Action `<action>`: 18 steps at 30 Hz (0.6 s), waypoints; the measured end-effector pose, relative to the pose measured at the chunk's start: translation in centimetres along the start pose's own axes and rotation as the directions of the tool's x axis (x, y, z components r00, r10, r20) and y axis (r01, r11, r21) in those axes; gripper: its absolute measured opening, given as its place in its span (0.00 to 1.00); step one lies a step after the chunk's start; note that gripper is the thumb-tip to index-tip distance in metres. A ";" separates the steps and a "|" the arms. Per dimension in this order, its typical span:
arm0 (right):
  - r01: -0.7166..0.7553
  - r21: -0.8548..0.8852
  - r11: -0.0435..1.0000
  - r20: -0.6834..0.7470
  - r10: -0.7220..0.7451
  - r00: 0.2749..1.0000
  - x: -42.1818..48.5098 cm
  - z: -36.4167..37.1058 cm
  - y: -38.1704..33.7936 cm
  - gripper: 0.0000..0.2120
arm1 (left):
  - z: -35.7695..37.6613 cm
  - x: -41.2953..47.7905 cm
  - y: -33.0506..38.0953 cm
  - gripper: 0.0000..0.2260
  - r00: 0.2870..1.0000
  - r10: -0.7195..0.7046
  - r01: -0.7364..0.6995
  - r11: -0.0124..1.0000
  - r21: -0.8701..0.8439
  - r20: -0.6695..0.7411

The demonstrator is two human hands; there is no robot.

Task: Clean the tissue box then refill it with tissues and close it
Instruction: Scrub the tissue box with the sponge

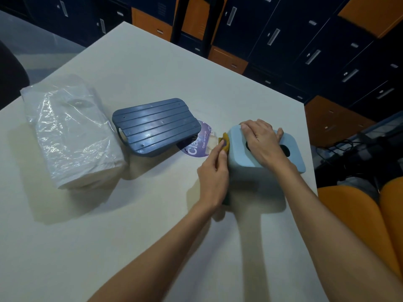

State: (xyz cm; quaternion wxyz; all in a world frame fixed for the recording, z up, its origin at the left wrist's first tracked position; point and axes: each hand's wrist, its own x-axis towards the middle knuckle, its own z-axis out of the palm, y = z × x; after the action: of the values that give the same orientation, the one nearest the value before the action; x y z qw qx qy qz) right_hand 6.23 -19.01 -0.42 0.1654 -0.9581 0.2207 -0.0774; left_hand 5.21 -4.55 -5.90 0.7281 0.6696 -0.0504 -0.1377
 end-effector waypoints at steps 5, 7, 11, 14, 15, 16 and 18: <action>0.029 0.044 0.999 0.017 -0.030 0.999 -0.3 -0.1 0.1 0.16 | -1.2 7.2 0.4 0.16 0.994 0.025 -0.055 0.953 0.299 0.104; 0.040 0.051 0.998 0.020 -0.041 0.999 -0.4 0.0 0.1 0.16 | -1.3 8.9 0.4 0.16 0.975 0.013 -0.090 0.937 0.336 0.223; 0.052 0.067 0.996 0.023 -0.054 0.998 -0.6 0.0 0.2 0.16 | -2.5 6.7 0.7 0.15 0.950 -0.004 -0.101 0.943 0.317 0.313; 0.067 0.062 0.996 0.026 -0.069 0.997 -0.7 -0.1 0.1 0.15 | -4.1 1.8 0.0 0.15 0.969 -0.011 -0.076 0.937 0.341 0.246; 0.070 0.059 0.996 0.027 -0.071 0.997 -0.7 -0.1 0.1 0.15 | -4.2 0.2 -0.4 0.15 0.971 0.001 -0.089 0.932 0.352 0.241; 0.067 0.056 0.996 0.028 -0.069 0.997 -0.7 -0.1 0.1 0.15 | -3.8 -0.8 -0.6 0.15 0.974 0.017 -0.097 0.933 0.345 0.228; 0.063 0.048 0.997 0.025 -0.064 0.998 -0.7 -0.1 0.0 0.15 | -2.4 -1.0 -0.4 0.16 0.987 0.010 -0.059 0.950 0.308 0.161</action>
State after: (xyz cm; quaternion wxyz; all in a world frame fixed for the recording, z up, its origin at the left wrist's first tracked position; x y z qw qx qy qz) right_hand 5.57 -18.72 -0.40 0.1883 -0.9614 0.1861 -0.0748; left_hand 4.79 -2.05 -6.43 0.6094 0.7622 -0.1404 -0.1675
